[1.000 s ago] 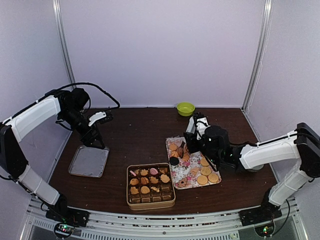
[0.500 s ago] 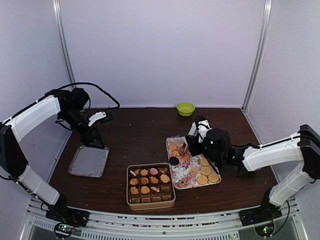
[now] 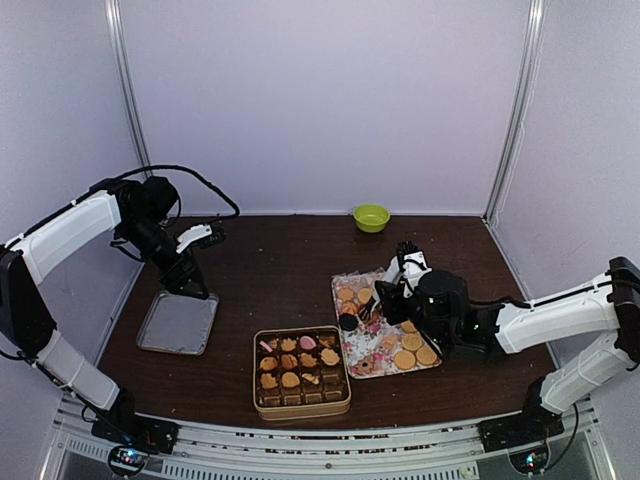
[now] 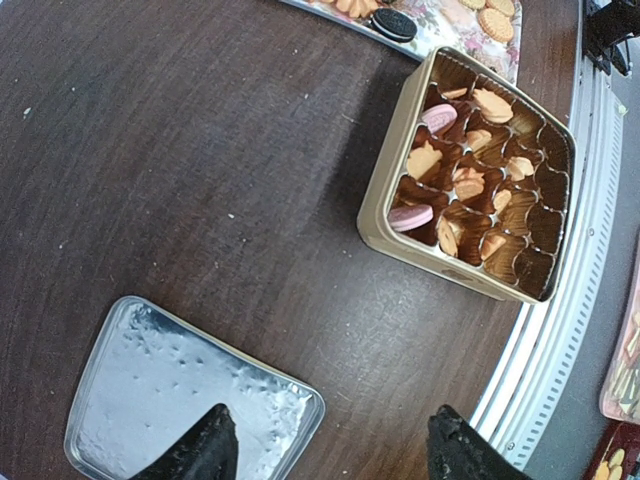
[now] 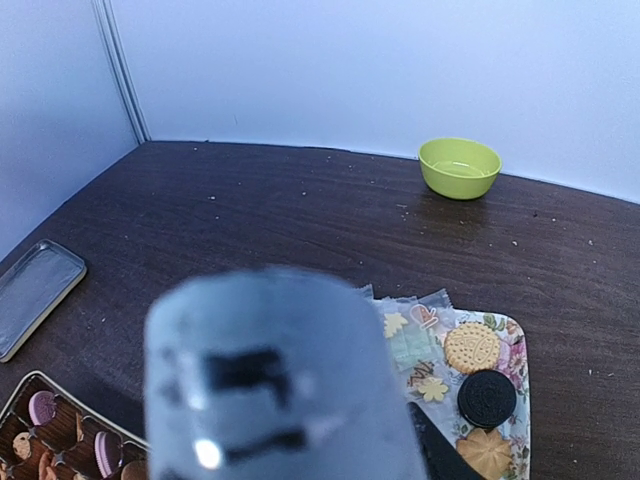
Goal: Pack the cookies
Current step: Place the fake cookies in the empty pocket of the box.
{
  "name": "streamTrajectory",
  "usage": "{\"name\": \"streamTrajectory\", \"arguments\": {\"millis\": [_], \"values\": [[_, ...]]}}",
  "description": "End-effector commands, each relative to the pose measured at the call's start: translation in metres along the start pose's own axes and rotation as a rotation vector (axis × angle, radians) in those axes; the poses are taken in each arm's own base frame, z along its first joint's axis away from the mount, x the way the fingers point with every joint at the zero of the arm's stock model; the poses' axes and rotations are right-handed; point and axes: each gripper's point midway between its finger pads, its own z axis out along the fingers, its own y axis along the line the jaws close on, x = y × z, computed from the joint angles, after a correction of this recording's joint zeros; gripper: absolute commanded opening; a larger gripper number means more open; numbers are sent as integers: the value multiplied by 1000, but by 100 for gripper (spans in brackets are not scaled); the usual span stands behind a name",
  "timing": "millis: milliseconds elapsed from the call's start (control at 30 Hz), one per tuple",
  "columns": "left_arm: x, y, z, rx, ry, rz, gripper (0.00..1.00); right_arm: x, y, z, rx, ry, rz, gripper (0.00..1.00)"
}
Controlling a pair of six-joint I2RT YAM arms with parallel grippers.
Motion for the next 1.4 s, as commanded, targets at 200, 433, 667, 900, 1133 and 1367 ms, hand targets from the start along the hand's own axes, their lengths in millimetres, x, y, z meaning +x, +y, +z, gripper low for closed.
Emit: {"name": "streamTrajectory", "arguments": {"millis": [200, 433, 667, 900, 1133, 1367], "values": [[-8, -2, -11, -12, -34, 17, 67, -9, 12, 14, 2, -9, -22, 38], [-5, -2, -10, -16, -24, 21, 67, -21, 19, 1, -40, -16, -30, 23], [-3, 1, -5, -6, -8, 15, 67, -46, 41, -44, -122, -22, -83, 21], [-2, 2, -2, -4, -5, 13, 67, -62, 97, -97, -284, -24, -101, 21], [-3, 2, -3, -2, -10, 14, 67, -49, 144, -112, -375, 6, -122, 21], [-3, 0, -5, -5, -14, 15, 67, -40, 156, -108, -397, 17, -122, 22]]}}
